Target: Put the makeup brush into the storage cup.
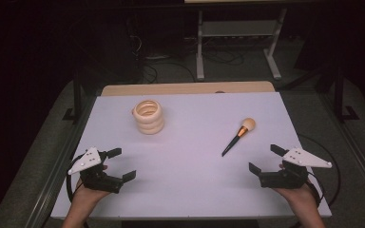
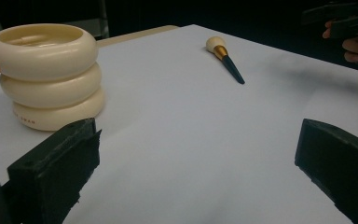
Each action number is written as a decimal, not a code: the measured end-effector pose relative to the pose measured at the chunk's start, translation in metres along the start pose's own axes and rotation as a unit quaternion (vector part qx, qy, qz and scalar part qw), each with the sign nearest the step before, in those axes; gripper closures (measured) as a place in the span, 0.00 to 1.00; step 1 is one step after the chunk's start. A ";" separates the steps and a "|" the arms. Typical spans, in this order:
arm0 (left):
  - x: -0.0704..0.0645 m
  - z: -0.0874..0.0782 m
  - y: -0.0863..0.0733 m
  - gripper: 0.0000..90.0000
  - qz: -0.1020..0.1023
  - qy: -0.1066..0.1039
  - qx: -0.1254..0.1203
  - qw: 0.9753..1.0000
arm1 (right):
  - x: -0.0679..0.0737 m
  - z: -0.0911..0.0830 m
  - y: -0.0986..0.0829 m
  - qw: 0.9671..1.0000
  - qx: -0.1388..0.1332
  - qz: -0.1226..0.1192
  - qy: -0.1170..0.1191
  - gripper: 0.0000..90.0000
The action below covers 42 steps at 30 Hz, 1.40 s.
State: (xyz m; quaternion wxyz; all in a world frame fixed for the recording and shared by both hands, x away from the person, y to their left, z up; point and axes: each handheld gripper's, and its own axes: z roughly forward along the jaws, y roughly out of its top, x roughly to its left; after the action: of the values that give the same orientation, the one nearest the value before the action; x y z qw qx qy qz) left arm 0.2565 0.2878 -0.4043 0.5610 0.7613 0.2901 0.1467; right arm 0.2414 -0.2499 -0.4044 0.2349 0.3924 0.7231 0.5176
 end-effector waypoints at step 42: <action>0.003 0.005 0.004 0.00 -0.002 -0.015 -0.006 1.000 | -0.005 0.011 0.020 1.000 -0.014 0.008 -0.014 0.00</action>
State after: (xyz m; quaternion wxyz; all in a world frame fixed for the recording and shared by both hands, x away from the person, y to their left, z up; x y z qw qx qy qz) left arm 0.2629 0.2852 -0.4029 0.5697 0.7597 0.2822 0.1364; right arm 0.2589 -0.2451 -0.3899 0.2460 0.4025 0.7093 0.5238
